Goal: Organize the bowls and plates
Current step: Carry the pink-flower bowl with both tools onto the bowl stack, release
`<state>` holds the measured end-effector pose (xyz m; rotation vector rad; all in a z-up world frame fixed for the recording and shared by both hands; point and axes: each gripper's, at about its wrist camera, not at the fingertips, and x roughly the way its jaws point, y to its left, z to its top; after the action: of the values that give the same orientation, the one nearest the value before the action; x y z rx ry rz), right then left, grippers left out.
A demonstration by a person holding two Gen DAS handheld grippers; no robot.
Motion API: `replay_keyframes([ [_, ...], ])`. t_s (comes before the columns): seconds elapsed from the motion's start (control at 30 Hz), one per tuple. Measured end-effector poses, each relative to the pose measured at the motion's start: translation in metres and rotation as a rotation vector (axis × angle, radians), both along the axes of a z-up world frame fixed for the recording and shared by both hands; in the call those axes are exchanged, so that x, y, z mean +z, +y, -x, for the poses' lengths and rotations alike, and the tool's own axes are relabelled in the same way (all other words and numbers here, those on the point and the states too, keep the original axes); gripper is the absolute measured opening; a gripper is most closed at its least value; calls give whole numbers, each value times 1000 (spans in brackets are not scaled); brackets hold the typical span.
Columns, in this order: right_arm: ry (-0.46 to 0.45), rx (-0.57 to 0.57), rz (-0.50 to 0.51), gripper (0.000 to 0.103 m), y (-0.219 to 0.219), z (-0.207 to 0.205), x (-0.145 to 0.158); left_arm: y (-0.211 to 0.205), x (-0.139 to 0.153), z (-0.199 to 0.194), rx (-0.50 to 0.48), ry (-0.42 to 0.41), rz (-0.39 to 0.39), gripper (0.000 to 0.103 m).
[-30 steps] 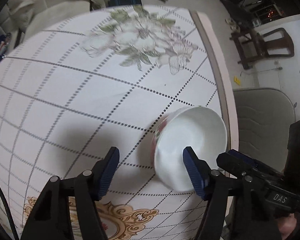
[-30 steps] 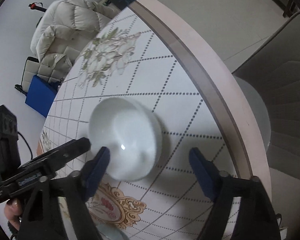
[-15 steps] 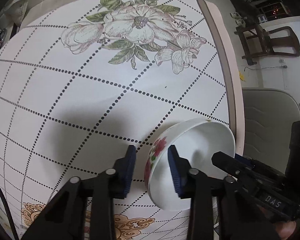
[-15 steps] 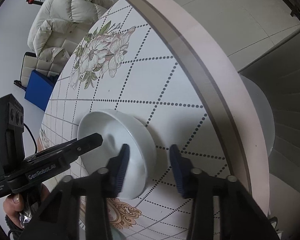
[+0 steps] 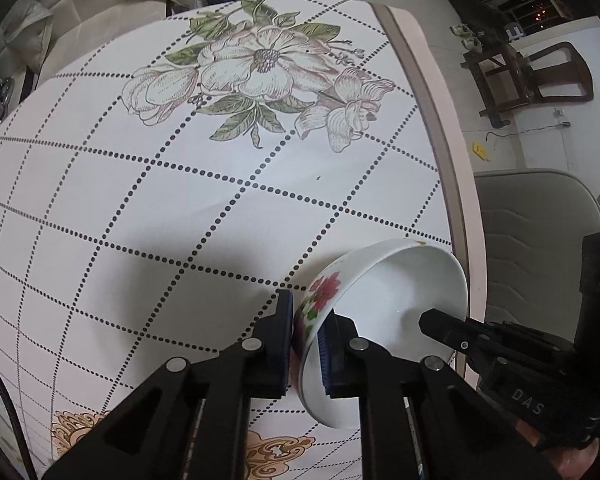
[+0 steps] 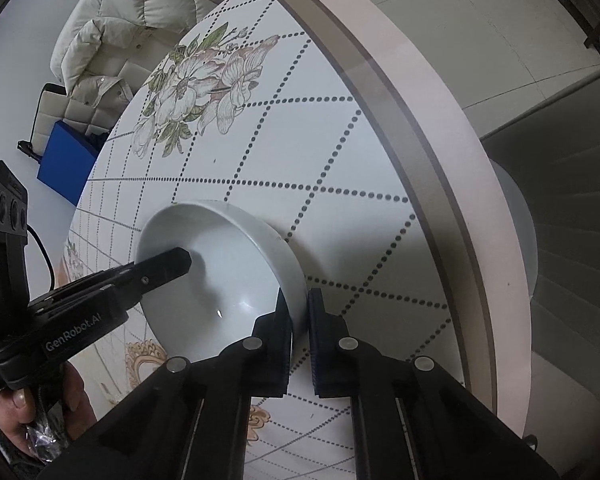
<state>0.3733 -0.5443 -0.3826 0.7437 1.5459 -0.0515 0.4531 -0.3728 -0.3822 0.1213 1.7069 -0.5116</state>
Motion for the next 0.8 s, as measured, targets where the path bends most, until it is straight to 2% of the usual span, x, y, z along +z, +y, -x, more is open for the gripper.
replay_keyframes([
  [0.27, -28, 23, 4, 9, 11, 5, 28, 15, 29, 10, 8, -51, 22, 9],
  [0.43, -53, 47, 2, 9, 28, 15, 49, 42, 56, 27, 25, -85, 38, 9],
  [0.67, -80, 102, -5, 9, 73, 51, 82, 92, 83, 63, 56, -111, 49, 9],
  [0.8, -88, 142, 7, 9, 108, 78, 99, 125, 96, 97, 67, -125, 44, 9],
])
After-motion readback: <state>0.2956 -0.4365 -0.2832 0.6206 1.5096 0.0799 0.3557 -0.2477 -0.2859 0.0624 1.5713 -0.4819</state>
